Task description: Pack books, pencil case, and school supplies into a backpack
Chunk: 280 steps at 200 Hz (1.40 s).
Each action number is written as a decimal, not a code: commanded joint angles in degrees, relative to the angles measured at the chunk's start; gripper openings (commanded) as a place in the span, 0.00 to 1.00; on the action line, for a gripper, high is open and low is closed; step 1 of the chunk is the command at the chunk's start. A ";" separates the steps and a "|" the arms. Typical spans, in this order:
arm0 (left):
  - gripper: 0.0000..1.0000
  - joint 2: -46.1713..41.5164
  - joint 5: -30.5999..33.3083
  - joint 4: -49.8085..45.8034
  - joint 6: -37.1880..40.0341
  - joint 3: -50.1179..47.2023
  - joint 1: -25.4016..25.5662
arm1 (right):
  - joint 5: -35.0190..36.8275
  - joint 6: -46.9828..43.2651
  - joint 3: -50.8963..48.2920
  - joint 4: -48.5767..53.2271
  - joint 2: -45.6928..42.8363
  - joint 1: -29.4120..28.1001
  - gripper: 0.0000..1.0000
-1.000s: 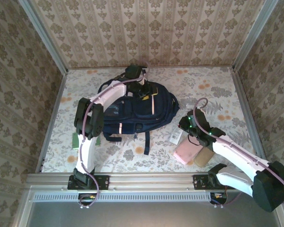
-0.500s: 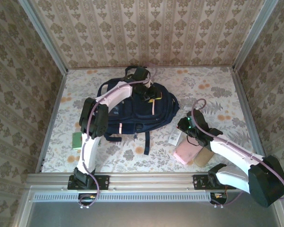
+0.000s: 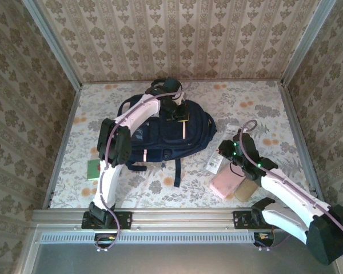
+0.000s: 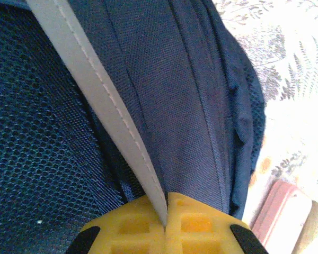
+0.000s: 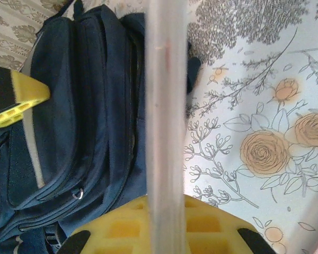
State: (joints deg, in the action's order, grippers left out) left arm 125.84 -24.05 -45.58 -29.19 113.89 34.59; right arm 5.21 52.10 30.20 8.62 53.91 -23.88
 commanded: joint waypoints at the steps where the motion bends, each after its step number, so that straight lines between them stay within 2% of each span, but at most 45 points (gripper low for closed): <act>1: 0.00 -8.97 -2.44 -5.27 4.57 2.33 -1.71 | 1.94 -5.30 4.87 4.69 -1.44 0.51 0.00; 36: 0.00 -16.58 -6.45 -6.48 4.86 0.14 -4.62 | -2.11 -8.23 6.47 1.89 -0.49 2.35 0.00; 60: 0.00 -20.55 -10.13 -7.18 6.48 -0.68 -6.13 | -9.92 -7.27 8.05 -2.61 3.52 5.03 0.00; 77: 0.00 -22.36 -12.42 -7.20 7.48 -1.34 -7.34 | -19.58 -3.25 7.53 -11.59 7.60 7.50 0.00; 82: 0.00 -22.62 -15.29 -7.15 7.76 -1.38 -7.81 | -22.70 -1.59 7.64 -14.60 9.43 8.09 0.00; 108: 0.00 -22.90 -21.24 -6.49 8.80 -1.61 -9.98 | -30.70 2.98 8.59 -27.15 17.19 8.55 0.00; 138: 0.00 -22.52 -24.31 -6.71 9.57 -0.26 -10.01 | -33.89 7.38 10.25 -39.30 25.29 8.31 0.00; 152: 0.00 -22.38 -24.62 -7.36 10.05 0.58 -10.23 | -35.97 9.91 12.15 -44.45 31.70 8.12 0.00; 165: 0.00 -22.31 -25.28 -7.90 10.48 1.05 -10.50 | -38.08 13.94 13.38 -53.34 36.33 8.00 0.00; 182: 0.00 -22.39 -25.65 -8.24 10.56 1.08 -11.15 | -38.69 18.16 15.90 -59.97 41.34 7.39 0.00; 228: 0.00 -22.92 -26.34 -7.20 8.84 1.87 -12.72 | -37.80 24.11 23.40 -65.07 52.22 2.01 0.00; 251: 0.00 -22.95 -26.76 -6.19 7.77 2.00 -13.10 | -31.39 25.50 24.17 -65.59 55.01 -1.84 0.00; 280: 0.00 -23.27 -27.06 -4.87 6.44 1.48 -13.95 | -17.55 26.21 23.32 -61.84 55.16 -7.62 0.00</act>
State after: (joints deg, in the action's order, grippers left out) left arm 105.14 -45.87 -56.05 -21.43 111.94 21.50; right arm -24.03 76.29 53.04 -52.45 108.51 -27.70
